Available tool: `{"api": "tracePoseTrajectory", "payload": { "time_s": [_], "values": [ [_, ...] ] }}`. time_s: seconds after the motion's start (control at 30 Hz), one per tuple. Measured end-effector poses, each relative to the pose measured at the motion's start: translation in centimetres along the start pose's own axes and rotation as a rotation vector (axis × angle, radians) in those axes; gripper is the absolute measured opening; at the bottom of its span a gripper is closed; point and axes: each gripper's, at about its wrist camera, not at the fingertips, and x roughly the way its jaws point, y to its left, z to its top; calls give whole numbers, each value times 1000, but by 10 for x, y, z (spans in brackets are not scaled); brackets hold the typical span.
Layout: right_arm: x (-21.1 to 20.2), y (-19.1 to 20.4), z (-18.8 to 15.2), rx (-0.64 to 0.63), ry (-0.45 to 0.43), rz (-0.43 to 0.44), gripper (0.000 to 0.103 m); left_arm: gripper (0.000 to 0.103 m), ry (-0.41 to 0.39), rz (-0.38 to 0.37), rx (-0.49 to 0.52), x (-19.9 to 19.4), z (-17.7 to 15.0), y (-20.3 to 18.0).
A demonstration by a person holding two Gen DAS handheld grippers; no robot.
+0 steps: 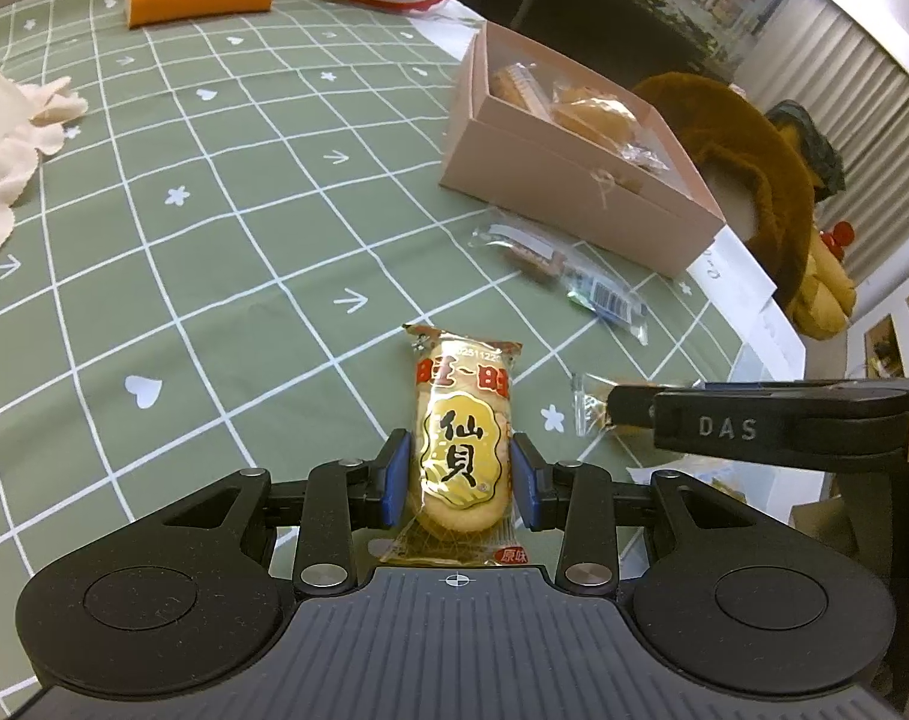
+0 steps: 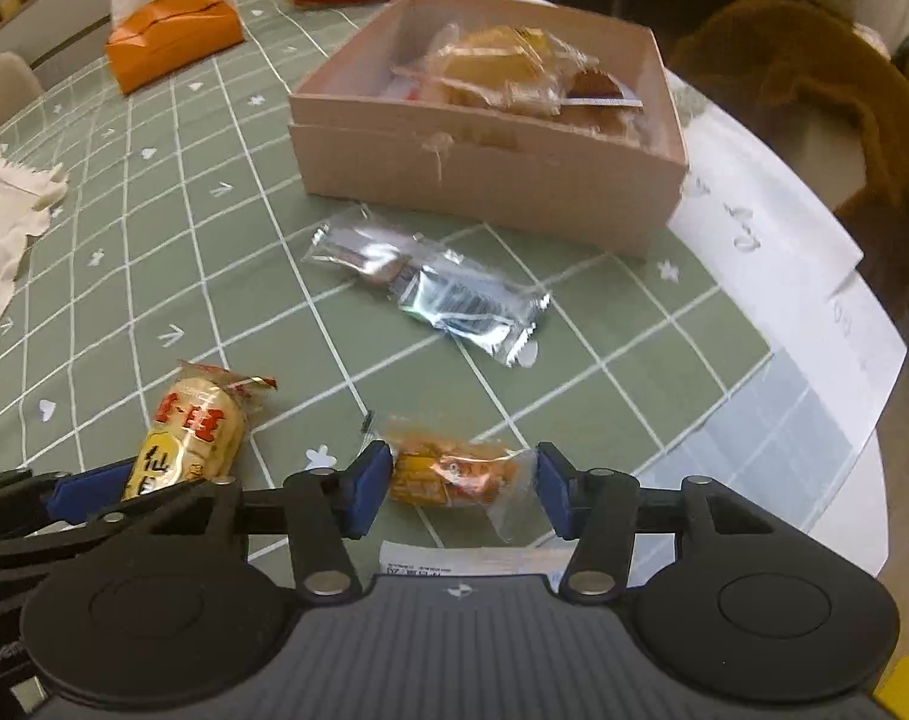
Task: Organize snacks
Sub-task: 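Position the open right gripper around the small orange candy packet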
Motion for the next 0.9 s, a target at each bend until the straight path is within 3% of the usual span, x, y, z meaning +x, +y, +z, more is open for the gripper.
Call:
{"api": "tracePoseTrajectory", "payload": {
  "time_s": [0.3,0.33,0.43,0.6,0.73,0.8,0.83,0.87,0.9],
  "values": [
    [-8,-15,8,15,-8,29,42,40,-2,-17,-33,0,1,4],
    [-10,-17,10,14,-12,32,35,40,-3,-21,-40,0,1,6],
    [-19,-22,16,10,-32,49,29,40,-5,-27,-71,-1,1,9],
    [-34,-32,22,2,-85,71,29,40,-5,-10,-66,-1,2,7],
    [-26,-39,24,-40,-52,121,30,40,-6,1,-63,0,2,5],
    [-19,-38,22,-63,-4,151,47,40,-9,3,-63,1,1,5],
    [-16,-37,20,-68,11,163,68,40,-10,5,-62,1,1,4],
    [-13,-36,17,-65,11,159,81,40,-11,5,-61,1,1,5],
    [-11,-33,14,-66,6,146,83,40,-11,5,-60,1,1,5]
  ]
}}
